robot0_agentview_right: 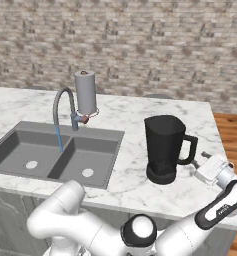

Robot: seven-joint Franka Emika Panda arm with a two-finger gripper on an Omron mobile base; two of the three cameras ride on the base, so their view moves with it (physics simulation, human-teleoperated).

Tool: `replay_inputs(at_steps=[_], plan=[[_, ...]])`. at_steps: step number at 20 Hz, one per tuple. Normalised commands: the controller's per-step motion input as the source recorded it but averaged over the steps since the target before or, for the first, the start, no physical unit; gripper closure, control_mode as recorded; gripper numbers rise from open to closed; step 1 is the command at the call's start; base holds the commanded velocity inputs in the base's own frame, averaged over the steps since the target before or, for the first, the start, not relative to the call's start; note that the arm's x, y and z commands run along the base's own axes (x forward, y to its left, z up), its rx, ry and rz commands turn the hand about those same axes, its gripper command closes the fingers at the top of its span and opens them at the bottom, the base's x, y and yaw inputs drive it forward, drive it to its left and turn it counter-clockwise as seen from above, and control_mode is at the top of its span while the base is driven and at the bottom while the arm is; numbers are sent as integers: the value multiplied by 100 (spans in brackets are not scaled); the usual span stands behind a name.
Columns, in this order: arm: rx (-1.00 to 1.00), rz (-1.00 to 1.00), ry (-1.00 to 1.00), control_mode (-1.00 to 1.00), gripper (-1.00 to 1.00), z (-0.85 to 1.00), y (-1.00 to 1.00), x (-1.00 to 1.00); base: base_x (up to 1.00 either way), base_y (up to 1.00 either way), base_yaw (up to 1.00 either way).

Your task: Turn on the sink faucet and place the jug under the water for a few seconds to fill it up.

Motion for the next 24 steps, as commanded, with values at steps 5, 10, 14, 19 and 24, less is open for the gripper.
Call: replay_inputs(at_steps=[5, 10, 14, 19, 24], plan=[[-2, 15, 0, -100, -100, 0, 38, 0, 0, 0, 0], [-5, 11, 0, -100, -100, 1, 45, 0, 0, 0, 0], [-5, 8, 0, -100, -100, 9, 38, 0, 0, 0, 0], [-7, 3, -1, -100, -100, 22, 34, 0, 0, 0, 0], [-6, 0, 0, -100, -100, 15, 27, -2, 0, 0, 0]])
